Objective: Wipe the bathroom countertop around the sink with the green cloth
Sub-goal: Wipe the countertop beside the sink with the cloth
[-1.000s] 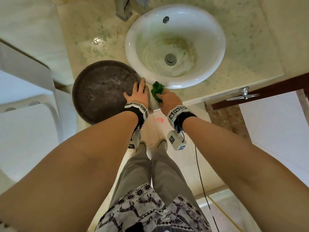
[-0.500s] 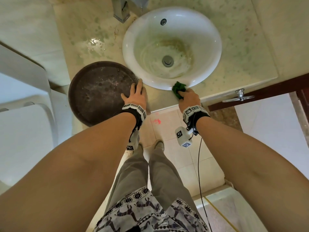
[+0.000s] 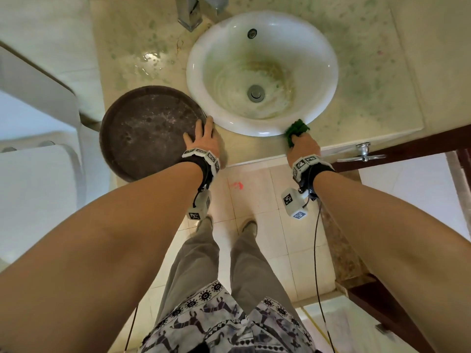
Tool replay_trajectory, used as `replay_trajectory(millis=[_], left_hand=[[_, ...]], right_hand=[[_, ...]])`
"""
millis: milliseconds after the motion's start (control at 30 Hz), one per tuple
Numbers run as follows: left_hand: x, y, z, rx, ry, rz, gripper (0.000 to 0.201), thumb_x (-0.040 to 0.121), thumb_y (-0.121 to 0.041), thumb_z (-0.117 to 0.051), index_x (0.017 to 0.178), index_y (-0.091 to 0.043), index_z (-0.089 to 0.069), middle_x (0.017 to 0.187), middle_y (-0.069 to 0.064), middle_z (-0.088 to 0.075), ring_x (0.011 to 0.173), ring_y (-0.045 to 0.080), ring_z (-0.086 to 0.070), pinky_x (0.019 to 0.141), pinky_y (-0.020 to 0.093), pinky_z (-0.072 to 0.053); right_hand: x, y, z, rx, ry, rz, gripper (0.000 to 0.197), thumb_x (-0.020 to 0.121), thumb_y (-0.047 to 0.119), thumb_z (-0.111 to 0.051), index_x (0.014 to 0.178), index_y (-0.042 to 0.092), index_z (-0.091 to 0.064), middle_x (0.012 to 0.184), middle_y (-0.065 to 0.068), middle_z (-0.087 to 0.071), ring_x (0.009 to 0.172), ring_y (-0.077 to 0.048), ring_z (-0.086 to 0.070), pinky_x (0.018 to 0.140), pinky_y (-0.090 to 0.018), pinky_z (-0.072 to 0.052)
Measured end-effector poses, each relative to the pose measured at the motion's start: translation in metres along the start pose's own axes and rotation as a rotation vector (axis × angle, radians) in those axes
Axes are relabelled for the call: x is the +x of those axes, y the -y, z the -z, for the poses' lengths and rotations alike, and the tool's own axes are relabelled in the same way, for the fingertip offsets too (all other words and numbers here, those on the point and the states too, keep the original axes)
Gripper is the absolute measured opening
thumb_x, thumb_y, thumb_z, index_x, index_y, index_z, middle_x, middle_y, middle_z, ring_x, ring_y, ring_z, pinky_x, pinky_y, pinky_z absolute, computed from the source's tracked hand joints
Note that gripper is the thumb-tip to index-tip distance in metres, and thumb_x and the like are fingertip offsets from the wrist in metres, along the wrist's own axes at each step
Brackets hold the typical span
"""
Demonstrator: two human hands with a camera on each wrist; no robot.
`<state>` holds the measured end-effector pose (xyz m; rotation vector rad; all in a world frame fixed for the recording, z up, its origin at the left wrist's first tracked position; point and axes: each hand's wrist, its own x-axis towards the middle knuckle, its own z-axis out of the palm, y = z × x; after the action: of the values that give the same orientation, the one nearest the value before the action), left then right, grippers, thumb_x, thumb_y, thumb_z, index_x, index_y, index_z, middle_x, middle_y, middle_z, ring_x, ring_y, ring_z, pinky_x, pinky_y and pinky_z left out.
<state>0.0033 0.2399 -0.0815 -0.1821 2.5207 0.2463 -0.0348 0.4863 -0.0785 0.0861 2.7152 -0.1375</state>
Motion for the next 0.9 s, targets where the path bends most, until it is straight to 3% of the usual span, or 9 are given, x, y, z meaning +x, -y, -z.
replay_trajectory(millis=[67, 133, 233, 367, 467, 533, 800, 900], left_hand=[[-0.001, -0.011, 0.002, -0.003, -0.075, 0.004, 0.072, 0.084, -0.03, -0.048, 0.149, -0.008, -0.025, 0.16, 0.002, -0.006, 0.147, 0.03, 0.003, 0.115, 0.059, -0.008], [-0.003, -0.022, 0.006, 0.033, -0.119, -0.01, 0.072, 0.08, -0.037, -0.052, 0.144, -0.009, -0.035, 0.154, 0.006, -0.024, 0.144, 0.03, -0.011, 0.115, 0.053, -0.016], [-0.005, -0.038, 0.008, 0.04, -0.112, -0.015, 0.073, 0.08, -0.041, -0.057, 0.143, -0.009, -0.037, 0.149, 0.007, -0.033, 0.139, 0.029, -0.023, 0.112, 0.045, -0.025], [-0.004, -0.057, -0.002, -0.032, -0.076, 0.087, 0.096, 0.076, -0.053, -0.067, 0.147, -0.003, -0.026, 0.151, 0.013, -0.026, 0.139, 0.033, -0.023, 0.112, 0.046, -0.029], [0.001, -0.071, -0.01, -0.069, -0.043, 0.221, 0.125, 0.069, -0.067, -0.071, 0.151, 0.001, -0.006, 0.158, 0.019, -0.008, 0.146, 0.037, -0.01, 0.117, 0.05, -0.02], [0.008, -0.077, -0.017, -0.096, -0.048, 0.292, 0.134, 0.065, -0.072, -0.07, 0.151, 0.002, 0.0, 0.159, 0.019, -0.003, 0.146, 0.038, -0.007, 0.117, 0.052, -0.02], [0.034, -0.08, -0.033, 0.021, -0.057, 0.326, 0.145, 0.055, -0.087, -0.061, 0.151, 0.006, -0.006, 0.157, 0.028, -0.01, 0.143, 0.044, -0.013, 0.113, 0.054, -0.027], [0.034, -0.084, -0.032, 0.046, -0.049, 0.338, 0.149, 0.052, -0.09, -0.059, 0.151, 0.006, -0.002, 0.156, 0.03, -0.007, 0.144, 0.045, -0.012, 0.113, 0.055, -0.027]], right_hand=[[-0.001, 0.004, 0.0, -0.048, 0.036, 0.052, 0.035, 0.094, 0.013, -0.044, 0.127, 0.007, -0.055, 0.128, -0.016, -0.049, 0.113, -0.036, -0.055, 0.096, -0.039, -0.045], [-0.003, 0.009, 0.001, -0.077, 0.067, 0.094, 0.034, 0.095, 0.014, -0.044, 0.126, 0.007, -0.054, 0.127, -0.015, -0.05, 0.112, -0.034, -0.055, 0.095, -0.039, -0.045], [-0.008, 0.02, 0.001, -0.108, 0.094, 0.149, 0.033, 0.094, 0.013, -0.045, 0.126, 0.007, -0.054, 0.126, -0.014, -0.051, 0.111, -0.033, -0.054, 0.094, -0.039, -0.046], [-0.018, 0.036, -0.004, -0.067, 0.106, 0.25, 0.04, 0.09, 0.005, -0.048, 0.129, 0.007, -0.054, 0.131, -0.012, -0.046, 0.118, -0.033, -0.042, 0.091, -0.04, -0.046], [-0.019, 0.038, -0.007, -0.056, 0.105, 0.32, 0.046, 0.086, 0.0, -0.049, 0.131, 0.008, -0.053, 0.135, -0.011, -0.043, 0.122, -0.034, -0.038, 0.088, -0.041, -0.048], [-0.017, 0.031, -0.008, -0.047, 0.097, 0.342, 0.05, 0.085, -0.001, -0.05, 0.133, 0.011, -0.052, 0.134, -0.009, -0.043, 0.122, -0.032, -0.038, 0.086, -0.04, -0.049], [0.002, -0.016, 0.001, -0.036, 0.06, 0.295, 0.052, 0.085, -0.003, -0.047, 0.134, 0.016, -0.054, 0.132, -0.01, -0.045, 0.118, -0.033, -0.041, 0.079, -0.038, -0.049], [0.012, -0.037, 0.009, -0.041, 0.057, 0.231, 0.048, 0.088, 0.001, -0.048, 0.134, 0.015, -0.054, 0.133, -0.011, -0.044, 0.118, -0.034, -0.042, 0.083, -0.04, -0.051]])
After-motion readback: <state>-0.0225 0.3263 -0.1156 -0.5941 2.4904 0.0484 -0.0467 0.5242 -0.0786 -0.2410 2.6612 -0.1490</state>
